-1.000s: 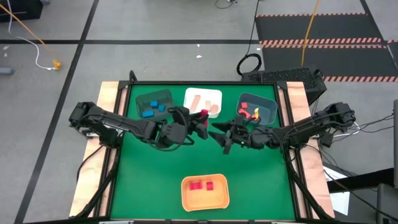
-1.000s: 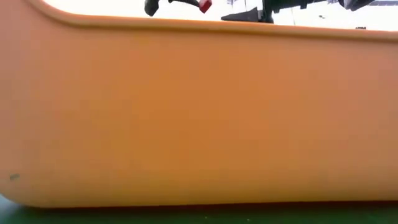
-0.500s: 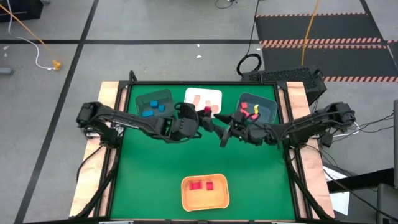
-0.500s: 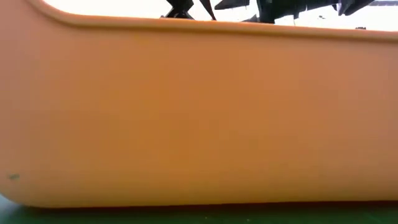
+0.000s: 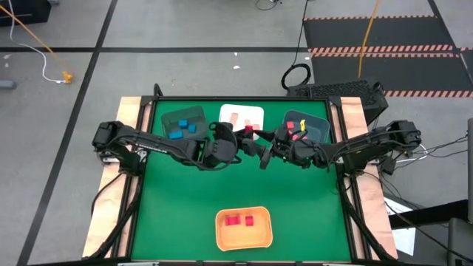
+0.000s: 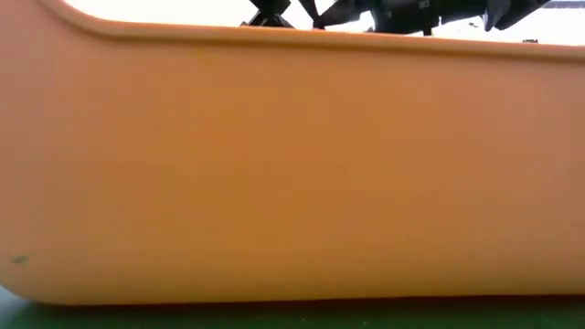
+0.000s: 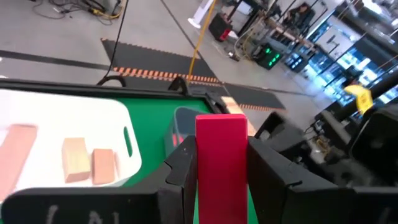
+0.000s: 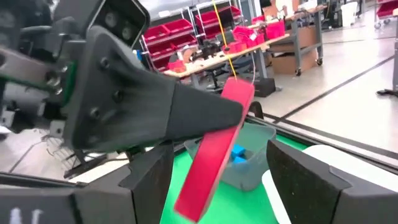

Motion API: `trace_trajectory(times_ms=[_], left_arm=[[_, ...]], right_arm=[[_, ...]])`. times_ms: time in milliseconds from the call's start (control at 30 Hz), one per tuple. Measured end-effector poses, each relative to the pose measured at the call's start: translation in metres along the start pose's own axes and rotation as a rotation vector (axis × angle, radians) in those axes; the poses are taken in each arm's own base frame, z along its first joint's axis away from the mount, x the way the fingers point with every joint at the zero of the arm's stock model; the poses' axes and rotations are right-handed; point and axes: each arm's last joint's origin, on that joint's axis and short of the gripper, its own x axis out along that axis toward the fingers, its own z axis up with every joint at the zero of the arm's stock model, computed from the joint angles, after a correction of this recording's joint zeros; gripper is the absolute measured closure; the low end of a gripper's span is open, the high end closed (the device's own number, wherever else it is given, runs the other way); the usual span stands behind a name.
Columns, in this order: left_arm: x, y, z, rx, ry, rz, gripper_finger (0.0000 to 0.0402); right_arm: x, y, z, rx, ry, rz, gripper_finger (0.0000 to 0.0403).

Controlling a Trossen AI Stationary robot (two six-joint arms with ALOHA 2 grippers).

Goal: Sort & place blocks by color
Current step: Put the red block into the yellow bin

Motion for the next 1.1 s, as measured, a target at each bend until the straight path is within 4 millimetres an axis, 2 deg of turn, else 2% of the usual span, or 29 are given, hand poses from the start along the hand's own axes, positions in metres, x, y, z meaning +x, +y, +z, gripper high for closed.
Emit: trace_trajectory(times_ms=[267,633,900,1100], left_arm=[[0.0005,-0.0001,0.0016,0.004,-0.005,-0.002,0.0297],[0.0003,-0.0025,0.0034,0.023,-0.019,-0.02,0.0297],[-0.0006,-0.0046,0.0052,0.038,-0.051,-0.02,0.0297],[-0.0026,-0.0053,0.0035,0.047,-0.044,-0.022,0.0297]], right_arm=[[0.0,0.0001,0.0001,0.013,0.0,0.001,0.0167],[0.001,-0.0005,-0.0016,0.088,0.035,0.046,0.0258],[0.0017,-0.0012,0.0,0.143,0.033,0.062,0.0349],[0.0014,-0.0007,-0.0014,0.147,0.05,0.073,0.0354]])
